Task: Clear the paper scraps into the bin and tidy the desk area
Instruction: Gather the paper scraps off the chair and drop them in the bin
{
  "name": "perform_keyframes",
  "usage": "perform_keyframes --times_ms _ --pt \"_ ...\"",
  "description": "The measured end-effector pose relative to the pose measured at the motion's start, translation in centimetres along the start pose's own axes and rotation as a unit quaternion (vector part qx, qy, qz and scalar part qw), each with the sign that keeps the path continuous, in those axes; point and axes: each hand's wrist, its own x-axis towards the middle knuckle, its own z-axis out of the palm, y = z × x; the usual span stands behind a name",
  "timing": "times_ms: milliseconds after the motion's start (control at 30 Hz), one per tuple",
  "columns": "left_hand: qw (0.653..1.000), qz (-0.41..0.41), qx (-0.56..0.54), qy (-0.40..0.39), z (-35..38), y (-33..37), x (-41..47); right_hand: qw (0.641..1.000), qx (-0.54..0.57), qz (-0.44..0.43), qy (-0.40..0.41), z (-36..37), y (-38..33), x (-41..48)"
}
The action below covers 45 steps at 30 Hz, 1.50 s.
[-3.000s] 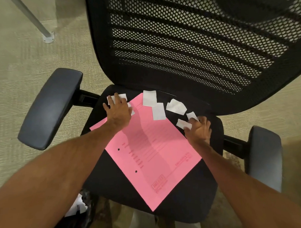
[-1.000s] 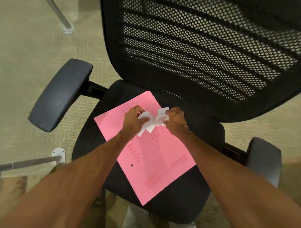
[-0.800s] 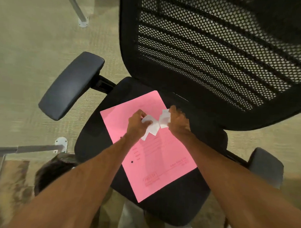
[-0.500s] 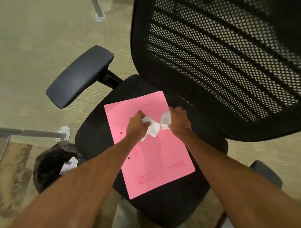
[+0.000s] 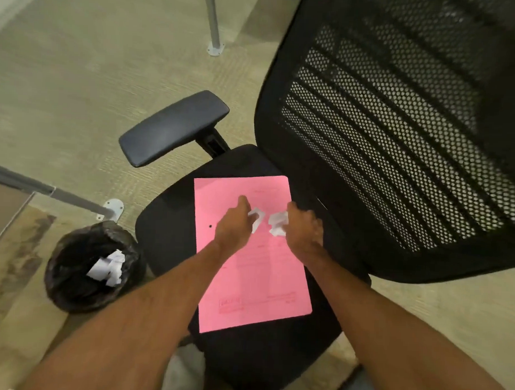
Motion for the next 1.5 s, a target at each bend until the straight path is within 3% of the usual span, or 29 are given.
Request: perform_keyframes --times_ms 167,300,500,733,867,1067,1367,1500 --pt "0.996 0.014 0.071 0.047 -2.1 -2.2 -2.1 0.998 -0.019 -0.066 0.017 -2.2 -4.4 -0.1" --pt "0.992 -0.021 0.094 0.079 -5.8 -6.1 -3.9 0.993 0.066 -0.098 0.012 -3.0 -10.0 -0.1" --pt "0.982 -0.098 0.002 0.159 -11.1 -14.5 -8.3 0.965 0.200 -0.163 -0.038 -2.2 -21.3 -2.8" --pt "0.947 -0.220 -0.070 0.222 -15.2 -26.5 -11.8 0.946 0.168 -0.263 -0.091 1.8 -35.3 -5.5" --pt "0.914 -0.307 -0.134 0.228 -16.3 -32.8 -12.8 0.941 0.186 -0.242 -0.143 5.3 -41.7 -6.4" --pt "0.885 -0.360 -0.203 0.214 -15.0 -42.3 -11.9 0.941 0.226 -0.140 -0.208 12.2 -48.0 -6.5" --pt "0.815 -0.436 -0.300 0.235 -11.7 -52.1 -6.2 0.949 0.194 -0.105 -0.224 23.1 -52.8 -2.9" --pt "0.837 -0.412 -0.283 0.224 -11.5 -54.4 -4.3 0.945 0.208 -0.106 -0.229 25.9 -53.7 -1.5"
